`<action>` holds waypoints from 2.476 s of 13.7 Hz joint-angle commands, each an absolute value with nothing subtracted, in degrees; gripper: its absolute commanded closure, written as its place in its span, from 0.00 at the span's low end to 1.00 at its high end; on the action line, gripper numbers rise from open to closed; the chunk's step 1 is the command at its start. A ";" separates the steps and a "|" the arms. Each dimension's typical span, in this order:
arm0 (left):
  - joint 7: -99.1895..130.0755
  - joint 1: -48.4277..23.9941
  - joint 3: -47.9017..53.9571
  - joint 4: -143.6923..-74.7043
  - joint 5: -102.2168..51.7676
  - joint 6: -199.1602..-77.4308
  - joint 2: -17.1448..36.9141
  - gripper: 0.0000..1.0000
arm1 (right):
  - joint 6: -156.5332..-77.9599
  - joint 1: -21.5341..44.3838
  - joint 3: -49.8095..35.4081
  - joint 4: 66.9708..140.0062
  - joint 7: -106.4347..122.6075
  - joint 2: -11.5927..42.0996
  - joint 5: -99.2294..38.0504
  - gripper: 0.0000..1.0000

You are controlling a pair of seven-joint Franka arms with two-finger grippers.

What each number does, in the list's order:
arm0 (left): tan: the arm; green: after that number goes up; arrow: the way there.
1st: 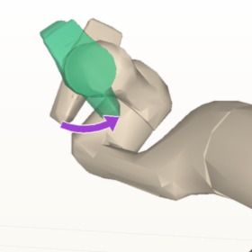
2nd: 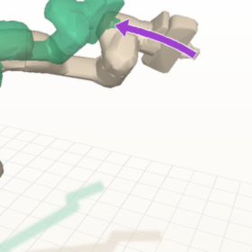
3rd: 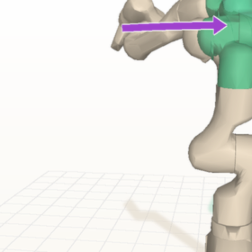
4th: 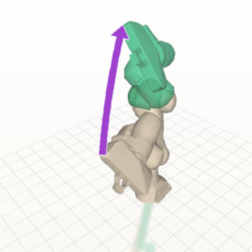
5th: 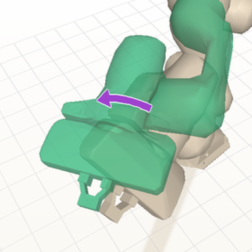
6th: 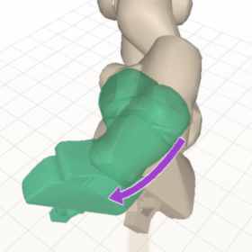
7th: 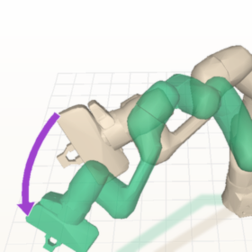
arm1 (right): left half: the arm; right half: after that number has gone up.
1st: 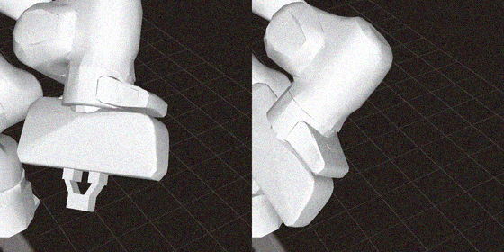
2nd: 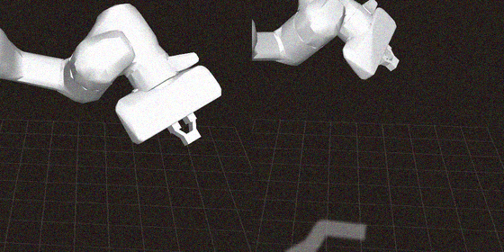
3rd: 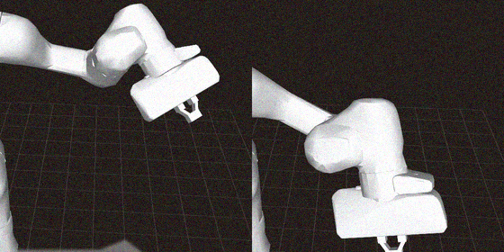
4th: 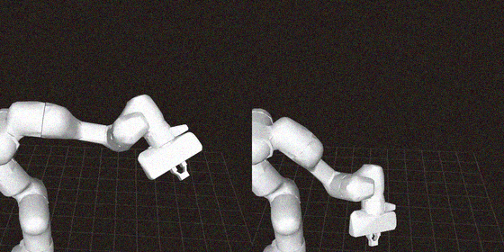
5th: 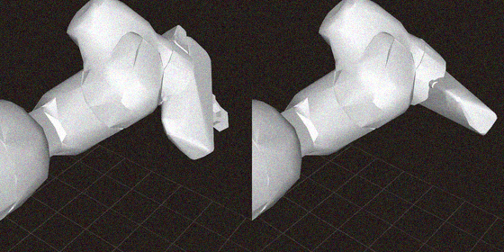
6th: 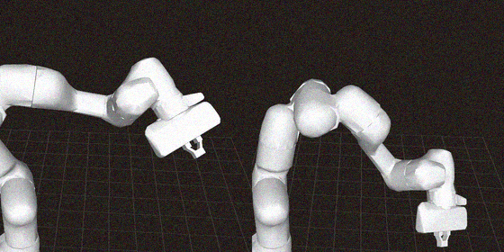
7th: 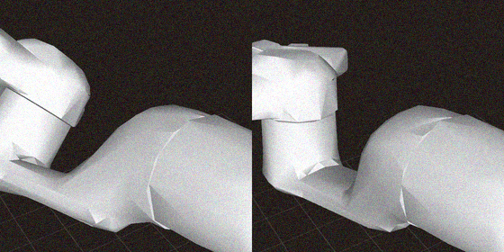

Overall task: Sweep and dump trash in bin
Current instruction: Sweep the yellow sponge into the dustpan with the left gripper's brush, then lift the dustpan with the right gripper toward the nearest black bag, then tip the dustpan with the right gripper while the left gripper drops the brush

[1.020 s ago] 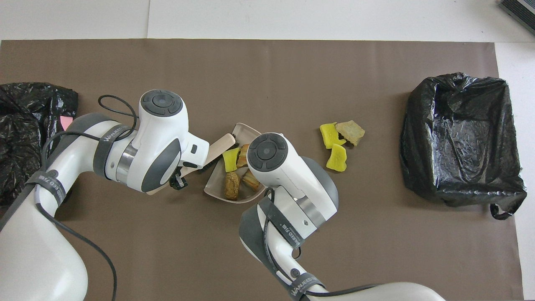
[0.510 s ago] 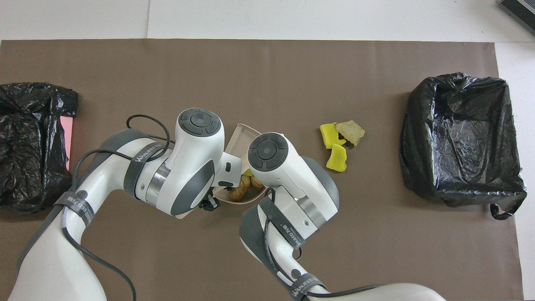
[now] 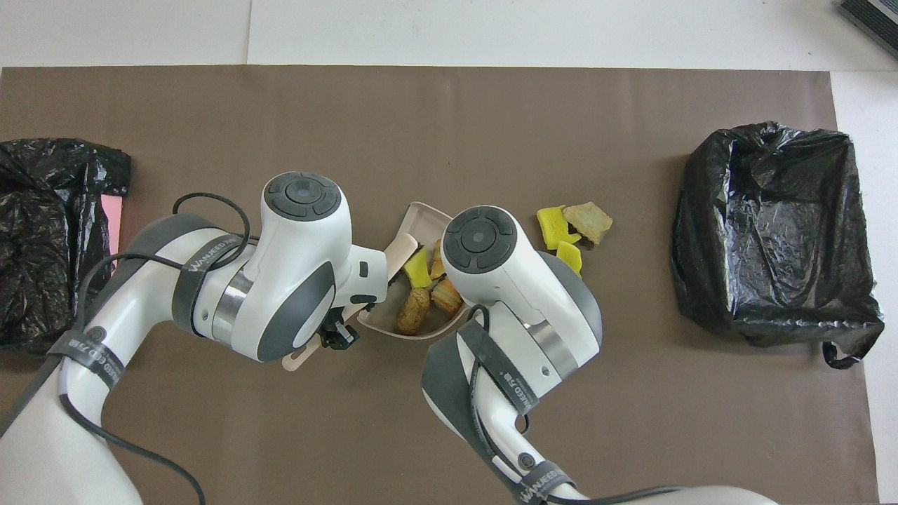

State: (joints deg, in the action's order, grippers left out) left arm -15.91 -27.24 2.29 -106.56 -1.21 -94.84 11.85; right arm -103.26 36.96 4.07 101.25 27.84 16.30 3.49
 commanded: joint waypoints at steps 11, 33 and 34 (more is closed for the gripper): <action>8.16 -27.25 2.20 -115.21 -0.35 -107.65 6.69 1.00 | -98.53 28.92 3.69 101.34 39.19 8.27 3.34 1.00; 46.82 -58.09 2.72 -128.06 -21.09 -115.04 -1.76 1.00 | -101.77 -22.57 5.62 96.68 84.70 3.41 -3.09 1.00; 48.24 -59.57 2.64 -127.71 -21.09 -115.40 -0.89 1.00 | -103.26 -23.20 5.71 95.20 86.38 4.82 -0.20 1.00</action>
